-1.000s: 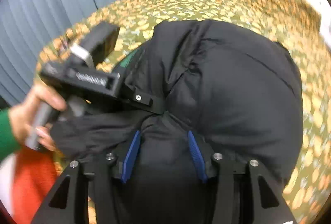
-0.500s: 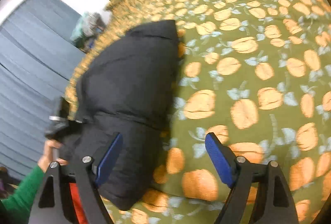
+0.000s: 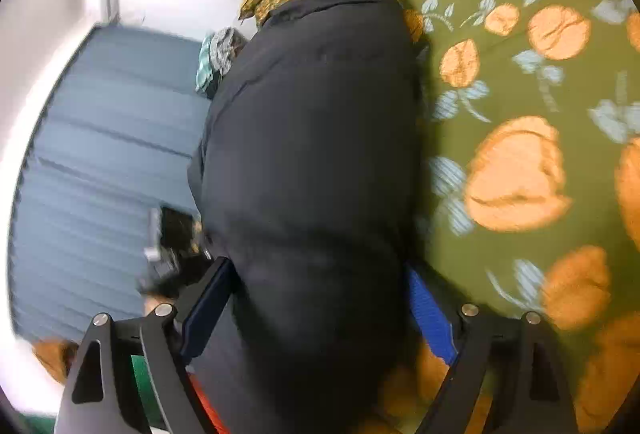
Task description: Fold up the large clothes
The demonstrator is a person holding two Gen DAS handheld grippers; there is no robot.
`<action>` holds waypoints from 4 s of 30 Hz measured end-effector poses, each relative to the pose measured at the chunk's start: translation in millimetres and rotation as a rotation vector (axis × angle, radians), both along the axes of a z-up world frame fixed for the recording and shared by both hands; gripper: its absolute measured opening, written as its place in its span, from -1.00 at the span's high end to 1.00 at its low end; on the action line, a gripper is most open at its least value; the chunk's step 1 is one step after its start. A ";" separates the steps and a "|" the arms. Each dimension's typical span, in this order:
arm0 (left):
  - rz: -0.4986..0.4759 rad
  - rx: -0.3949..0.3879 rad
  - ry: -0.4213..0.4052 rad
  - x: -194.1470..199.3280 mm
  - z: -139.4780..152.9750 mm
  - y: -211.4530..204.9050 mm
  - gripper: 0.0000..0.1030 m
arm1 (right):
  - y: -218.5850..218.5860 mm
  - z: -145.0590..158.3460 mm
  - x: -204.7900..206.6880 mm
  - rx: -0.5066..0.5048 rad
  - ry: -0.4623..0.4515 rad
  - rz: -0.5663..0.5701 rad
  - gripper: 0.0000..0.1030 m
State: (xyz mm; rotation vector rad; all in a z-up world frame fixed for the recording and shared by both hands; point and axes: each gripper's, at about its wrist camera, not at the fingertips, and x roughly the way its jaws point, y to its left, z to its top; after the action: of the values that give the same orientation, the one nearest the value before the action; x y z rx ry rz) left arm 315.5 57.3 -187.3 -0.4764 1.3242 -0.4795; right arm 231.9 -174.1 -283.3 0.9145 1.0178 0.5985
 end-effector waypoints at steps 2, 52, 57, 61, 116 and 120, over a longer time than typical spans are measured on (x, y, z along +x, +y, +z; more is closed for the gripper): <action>0.028 -0.005 -0.003 -1.0 0.8 -0.7 -0.71 | 11.1 -1.3 15.9 -0.050 0.023 0.017 -0.63; 0.042 0.178 -0.352 57.8 118.8 -135.4 -0.81 | -108.8 60.5 179.2 -0.496 -0.250 -0.065 -0.80; 0.049 0.391 -0.553 1.7 166.2 -129.7 -0.83 | -79.7 109.7 130.3 -0.792 -0.329 -0.123 -0.80; 0.145 0.512 -0.706 -32.5 191.6 -122.7 -0.99 | -55.9 149.1 76.4 -0.968 -0.400 -0.171 -0.80; 0.330 0.596 -0.671 -176.9 256.6 -142.1 -0.99 | 30.5 266.5 -161.4 -1.082 -0.456 -0.306 -0.81; 0.324 0.626 -0.681 -179.2 257.5 -145.5 -0.99 | 31.5 269.1 -163.8 -1.078 -0.451 -0.306 -0.81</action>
State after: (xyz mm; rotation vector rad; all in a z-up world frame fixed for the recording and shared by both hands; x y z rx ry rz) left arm 136.3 -88.3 70.2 0.0150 0.6581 0.0656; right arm 68.2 -142.6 -14.3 -0.0420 0.6168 -0.0567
